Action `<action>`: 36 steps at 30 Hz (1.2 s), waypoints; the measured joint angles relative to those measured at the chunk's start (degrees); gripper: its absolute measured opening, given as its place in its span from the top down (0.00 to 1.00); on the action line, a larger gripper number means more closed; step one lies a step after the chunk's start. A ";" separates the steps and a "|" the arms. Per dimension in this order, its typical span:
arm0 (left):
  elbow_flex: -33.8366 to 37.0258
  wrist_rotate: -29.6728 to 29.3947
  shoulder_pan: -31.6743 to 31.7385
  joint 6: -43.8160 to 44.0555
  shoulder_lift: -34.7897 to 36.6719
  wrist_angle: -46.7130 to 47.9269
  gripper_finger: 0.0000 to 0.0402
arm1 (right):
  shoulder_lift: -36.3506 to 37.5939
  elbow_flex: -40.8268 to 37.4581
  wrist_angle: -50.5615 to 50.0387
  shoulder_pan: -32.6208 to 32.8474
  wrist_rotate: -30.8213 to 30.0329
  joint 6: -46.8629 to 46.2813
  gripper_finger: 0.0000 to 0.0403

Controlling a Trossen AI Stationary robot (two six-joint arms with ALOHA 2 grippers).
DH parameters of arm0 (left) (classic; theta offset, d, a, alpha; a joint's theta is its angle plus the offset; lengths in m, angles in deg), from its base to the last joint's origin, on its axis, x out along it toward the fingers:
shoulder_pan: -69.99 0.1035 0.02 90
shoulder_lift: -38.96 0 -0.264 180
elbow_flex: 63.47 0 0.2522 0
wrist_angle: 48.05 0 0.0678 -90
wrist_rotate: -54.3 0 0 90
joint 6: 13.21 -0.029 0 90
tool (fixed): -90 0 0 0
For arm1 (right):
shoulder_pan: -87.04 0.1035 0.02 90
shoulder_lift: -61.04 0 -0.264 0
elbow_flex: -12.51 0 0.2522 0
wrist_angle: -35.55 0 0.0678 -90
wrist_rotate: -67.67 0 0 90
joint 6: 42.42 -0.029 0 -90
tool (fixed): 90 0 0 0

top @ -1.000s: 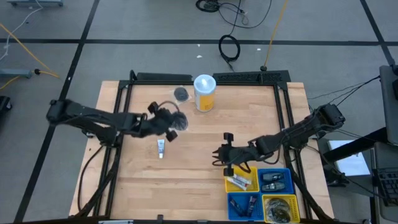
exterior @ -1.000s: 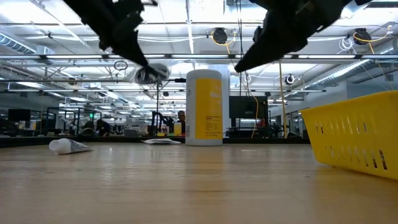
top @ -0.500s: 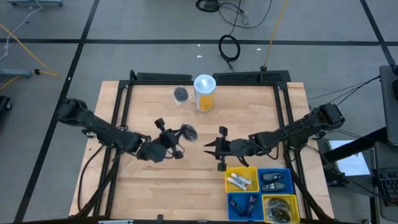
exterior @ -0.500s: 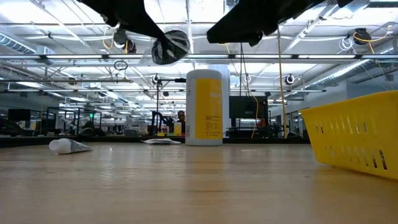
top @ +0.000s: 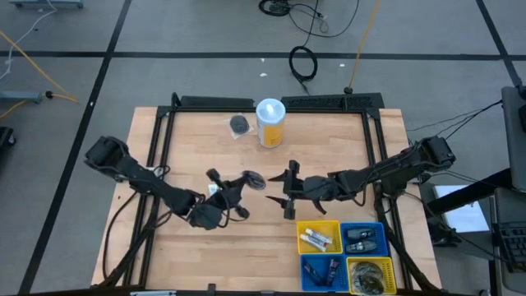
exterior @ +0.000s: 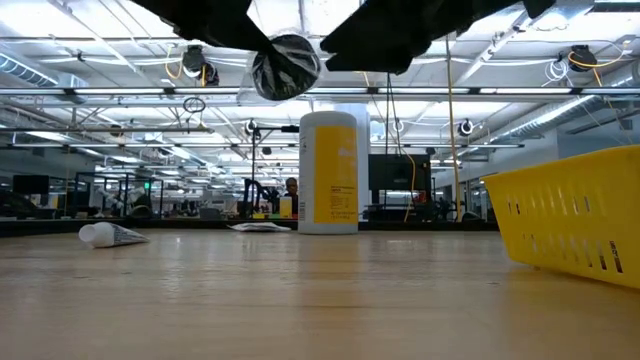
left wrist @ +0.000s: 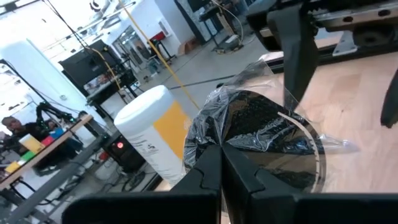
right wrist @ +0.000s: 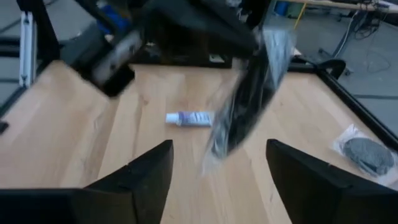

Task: Pick & Place Travel size toiletries
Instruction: Put the hairbrush into the bottom yellow basket

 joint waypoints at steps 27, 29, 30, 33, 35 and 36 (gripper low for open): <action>-0.02 5.26 2.40 -4.27 -2.45 -12.47 1.00 | 0.00 0.00 5.45 -2.05 1.72 -1.51 0.63; -0.02 5.35 2.40 -4.27 -2.45 -12.44 1.00 | 0.00 0.00 5.45 -2.05 3.15 -1.47 0.70; -0.02 5.32 2.40 -4.24 -2.45 -12.45 1.00 | 0.00 0.00 5.43 -2.05 3.21 -1.35 0.75; -0.02 5.29 2.33 -4.23 -2.45 -12.45 1.00 | 0.00 -0.01 5.24 -2.05 2.95 -0.40 0.88; -0.02 5.47 2.28 -4.19 -2.45 -12.43 1.00 | 0.00 -0.07 5.15 -2.11 2.71 0.16 0.95; -0.02 6.03 2.27 -4.16 -2.45 -12.43 1.00 | 0.00 -0.07 5.15 -2.11 2.73 0.35 0.97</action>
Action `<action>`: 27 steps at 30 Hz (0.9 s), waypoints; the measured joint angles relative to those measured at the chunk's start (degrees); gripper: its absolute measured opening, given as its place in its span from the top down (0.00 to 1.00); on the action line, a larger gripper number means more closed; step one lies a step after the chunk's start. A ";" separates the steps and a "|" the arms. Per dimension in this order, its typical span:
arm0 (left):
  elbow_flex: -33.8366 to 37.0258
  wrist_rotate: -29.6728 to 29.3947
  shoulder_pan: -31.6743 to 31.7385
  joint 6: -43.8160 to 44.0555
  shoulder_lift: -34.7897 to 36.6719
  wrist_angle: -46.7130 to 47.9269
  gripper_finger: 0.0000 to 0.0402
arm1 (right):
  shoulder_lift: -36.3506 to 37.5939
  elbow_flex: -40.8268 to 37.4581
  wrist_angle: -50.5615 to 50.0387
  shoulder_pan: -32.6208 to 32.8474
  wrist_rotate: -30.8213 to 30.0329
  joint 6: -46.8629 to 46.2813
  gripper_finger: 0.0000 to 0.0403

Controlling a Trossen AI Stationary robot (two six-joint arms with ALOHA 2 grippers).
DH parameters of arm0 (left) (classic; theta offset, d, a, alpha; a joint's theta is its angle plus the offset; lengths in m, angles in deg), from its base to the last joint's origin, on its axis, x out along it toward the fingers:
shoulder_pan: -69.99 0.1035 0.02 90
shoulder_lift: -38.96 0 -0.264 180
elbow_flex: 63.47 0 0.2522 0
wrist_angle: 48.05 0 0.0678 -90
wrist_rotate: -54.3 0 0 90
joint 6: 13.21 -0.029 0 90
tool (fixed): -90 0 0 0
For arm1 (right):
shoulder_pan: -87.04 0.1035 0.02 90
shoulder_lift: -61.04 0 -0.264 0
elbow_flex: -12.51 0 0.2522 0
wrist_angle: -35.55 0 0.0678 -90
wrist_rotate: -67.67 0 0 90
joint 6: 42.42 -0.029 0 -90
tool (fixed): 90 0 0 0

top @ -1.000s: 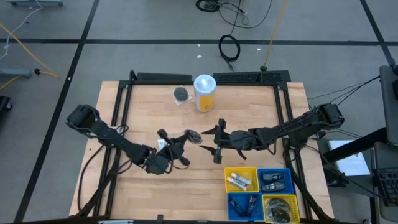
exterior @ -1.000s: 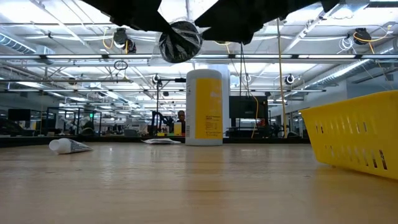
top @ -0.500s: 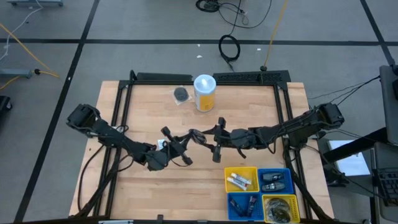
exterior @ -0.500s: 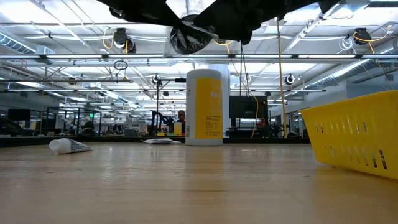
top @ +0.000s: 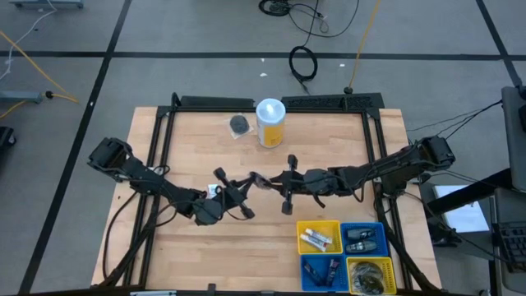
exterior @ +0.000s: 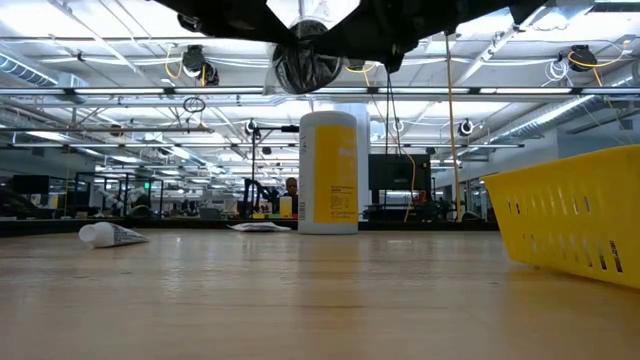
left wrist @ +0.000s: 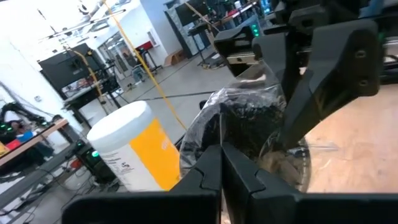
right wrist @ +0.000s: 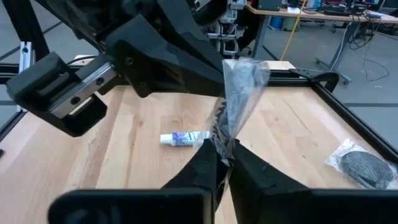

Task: Pick & Place Travel size toiletries
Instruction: Put the hairbrush into the bottom yellow basket

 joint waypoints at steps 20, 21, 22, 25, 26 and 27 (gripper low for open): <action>-0.38 -1.88 -3.22 -0.75 1.09 -1.22 0.76 | 1.98 0.09 -7.31 -0.26 0.76 0.29 1.00; -0.49 -2.39 -3.43 -0.71 1.58 -1.38 0.75 | 2.71 0.08 -9.29 -0.19 0.80 0.54 1.00; -0.52 -2.92 -3.73 -0.52 2.02 -1.40 0.73 | 3.61 0.07 -11.52 0.01 0.97 0.76 1.00; -0.52 -4.92 -4.79 -0.11 2.74 -0.94 0.70 | 6.71 0.09 -18.85 1.04 0.63 1.13 1.00; -0.52 -5.06 -4.94 -0.16 2.82 -0.99 0.69 | 7.93 0.09 -22.19 1.62 0.58 0.90 1.00; -0.52 -5.44 -5.16 -0.48 2.84 -1.05 0.68 | 9.13 0.09 -25.23 2.20 0.63 0.26 1.00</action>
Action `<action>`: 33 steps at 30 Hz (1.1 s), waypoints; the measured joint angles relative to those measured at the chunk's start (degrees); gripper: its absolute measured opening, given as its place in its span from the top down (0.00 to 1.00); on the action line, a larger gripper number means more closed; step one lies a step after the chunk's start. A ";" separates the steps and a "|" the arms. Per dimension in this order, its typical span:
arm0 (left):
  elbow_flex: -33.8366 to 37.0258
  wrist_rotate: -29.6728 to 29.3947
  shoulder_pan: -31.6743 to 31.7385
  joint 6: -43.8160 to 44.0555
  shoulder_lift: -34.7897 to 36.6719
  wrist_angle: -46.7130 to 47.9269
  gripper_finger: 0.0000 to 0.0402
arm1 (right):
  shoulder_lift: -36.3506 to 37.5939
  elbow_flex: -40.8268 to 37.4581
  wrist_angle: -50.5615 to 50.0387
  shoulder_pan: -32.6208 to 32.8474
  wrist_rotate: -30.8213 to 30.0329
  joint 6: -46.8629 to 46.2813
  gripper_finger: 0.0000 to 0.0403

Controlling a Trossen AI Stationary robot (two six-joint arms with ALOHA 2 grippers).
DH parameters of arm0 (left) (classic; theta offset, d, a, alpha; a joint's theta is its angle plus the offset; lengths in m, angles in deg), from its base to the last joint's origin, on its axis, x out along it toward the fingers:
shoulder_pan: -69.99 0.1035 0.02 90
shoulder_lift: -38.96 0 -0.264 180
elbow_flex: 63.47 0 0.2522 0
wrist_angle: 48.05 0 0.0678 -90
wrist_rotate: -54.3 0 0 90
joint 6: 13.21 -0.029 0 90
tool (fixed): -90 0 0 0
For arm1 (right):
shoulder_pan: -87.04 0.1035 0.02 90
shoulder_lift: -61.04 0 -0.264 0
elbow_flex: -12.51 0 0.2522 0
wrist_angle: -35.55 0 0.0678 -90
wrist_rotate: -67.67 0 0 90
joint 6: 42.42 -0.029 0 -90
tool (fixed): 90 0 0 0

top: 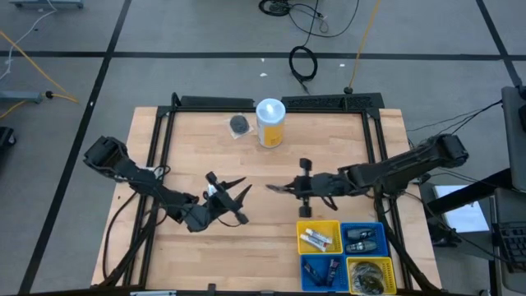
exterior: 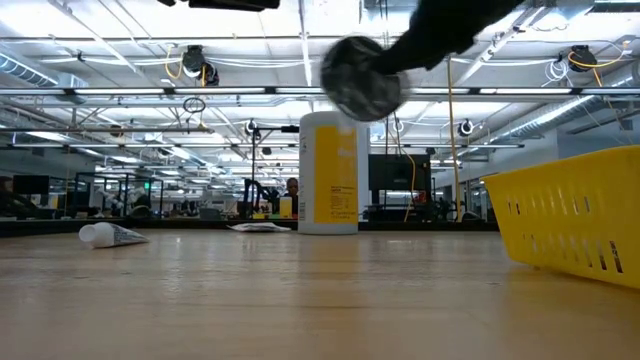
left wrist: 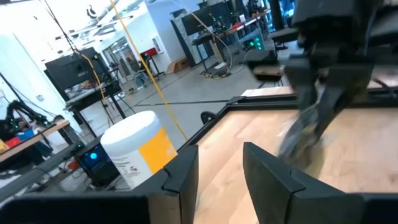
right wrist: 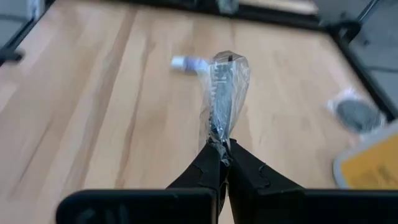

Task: Pick & Place Travel size toiletries
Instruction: Put the hairbrush into the bottom yellow basket

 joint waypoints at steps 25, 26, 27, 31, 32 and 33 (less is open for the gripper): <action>0.00 2.13 1.75 3.83 -0.02 0.17 0.68 | 17.23 5.59 -50.67 28.88 14.86 -37.89 1.00; 0.00 2.14 1.75 3.88 -0.02 0.17 0.68 | 16.92 6.37 -51.32 30.39 15.31 -38.62 1.00; 0.00 2.14 1.75 4.07 -0.02 0.17 0.68 | 16.58 6.99 -51.73 31.69 16.14 -39.71 1.00; 0.00 2.17 1.75 5.34 -0.02 0.17 0.68 | 15.13 7.87 -53.62 36.00 19.20 -48.07 1.00; 0.00 2.18 1.75 5.34 -0.04 0.17 0.68 | 14.70 7.91 -53.60 37.07 20.03 -50.60 1.00; 0.00 2.18 1.75 5.34 -0.03 0.17 0.68 | 14.17 7.93 -53.76 38.08 20.66 -52.96 1.00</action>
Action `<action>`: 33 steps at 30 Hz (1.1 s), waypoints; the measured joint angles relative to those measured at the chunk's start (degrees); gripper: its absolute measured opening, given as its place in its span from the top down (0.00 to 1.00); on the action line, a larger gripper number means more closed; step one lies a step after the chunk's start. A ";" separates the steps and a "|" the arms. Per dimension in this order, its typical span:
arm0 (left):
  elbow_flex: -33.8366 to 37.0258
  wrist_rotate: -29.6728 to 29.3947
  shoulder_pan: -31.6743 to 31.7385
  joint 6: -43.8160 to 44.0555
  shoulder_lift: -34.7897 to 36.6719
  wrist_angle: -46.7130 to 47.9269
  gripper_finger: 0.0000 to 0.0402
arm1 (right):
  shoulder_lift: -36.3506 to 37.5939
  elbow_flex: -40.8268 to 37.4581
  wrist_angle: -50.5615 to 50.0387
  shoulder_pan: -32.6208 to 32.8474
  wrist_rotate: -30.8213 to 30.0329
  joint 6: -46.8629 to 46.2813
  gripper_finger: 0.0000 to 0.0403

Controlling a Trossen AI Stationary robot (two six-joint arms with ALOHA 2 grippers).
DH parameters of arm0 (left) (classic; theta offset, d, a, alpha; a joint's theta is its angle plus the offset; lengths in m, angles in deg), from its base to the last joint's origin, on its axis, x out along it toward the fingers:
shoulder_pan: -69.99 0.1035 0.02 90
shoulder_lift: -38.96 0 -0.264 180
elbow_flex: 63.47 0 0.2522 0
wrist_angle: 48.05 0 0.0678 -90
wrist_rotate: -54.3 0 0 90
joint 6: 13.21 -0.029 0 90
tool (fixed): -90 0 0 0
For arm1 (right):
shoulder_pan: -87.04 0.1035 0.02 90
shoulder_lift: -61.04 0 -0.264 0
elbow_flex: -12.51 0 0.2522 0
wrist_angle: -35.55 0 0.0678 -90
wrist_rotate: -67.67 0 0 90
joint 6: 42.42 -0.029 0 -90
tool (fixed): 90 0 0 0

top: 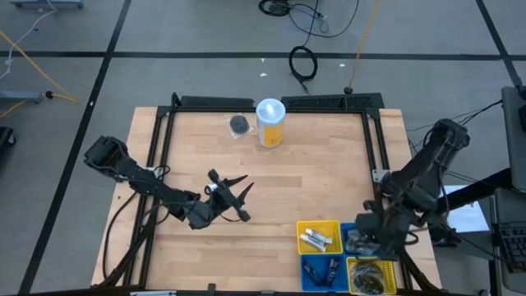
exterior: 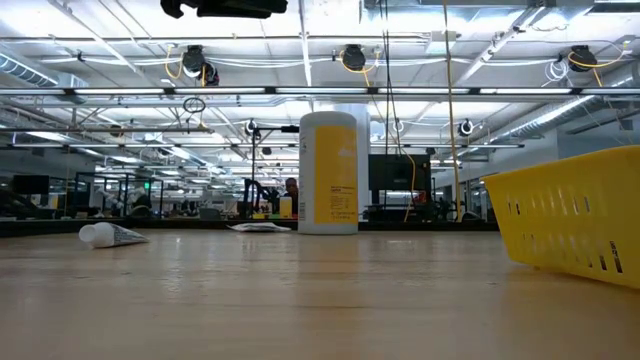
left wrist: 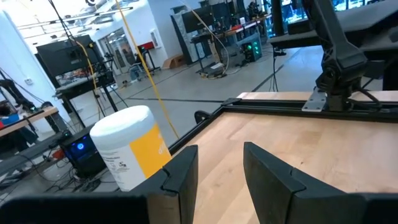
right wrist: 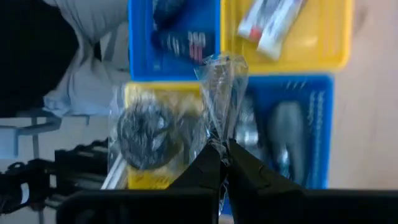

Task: Pick & Place Travel size toiletries
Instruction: Put the hairbrush into the bottom yellow basket

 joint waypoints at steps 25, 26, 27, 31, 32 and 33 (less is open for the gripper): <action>0.00 0.02 0.00 3.02 -0.02 -0.02 0.68 | -8.34 1.73 4.74 11.04 2.78 -20.09 1.00; 0.00 0.01 0.00 3.02 -0.02 -0.02 0.68 | -8.92 2.55 4.74 11.05 2.72 -19.92 1.00; 0.00 0.01 0.00 3.02 -0.02 -0.02 0.68 | -9.61 3.51 4.75 11.08 2.63 -19.85 1.00; 0.00 0.00 0.00 3.60 -0.02 -0.02 0.68 | -13.55 7.28 4.39 11.91 2.58 -19.60 1.00; 0.00 0.02 0.00 3.79 -0.02 -0.02 0.68 | -14.73 8.26 3.87 12.14 2.60 -19.65 1.00; 0.00 0.02 0.00 4.05 -0.02 -0.02 0.68 | -15.95 9.29 3.04 12.34 2.58 -19.66 1.00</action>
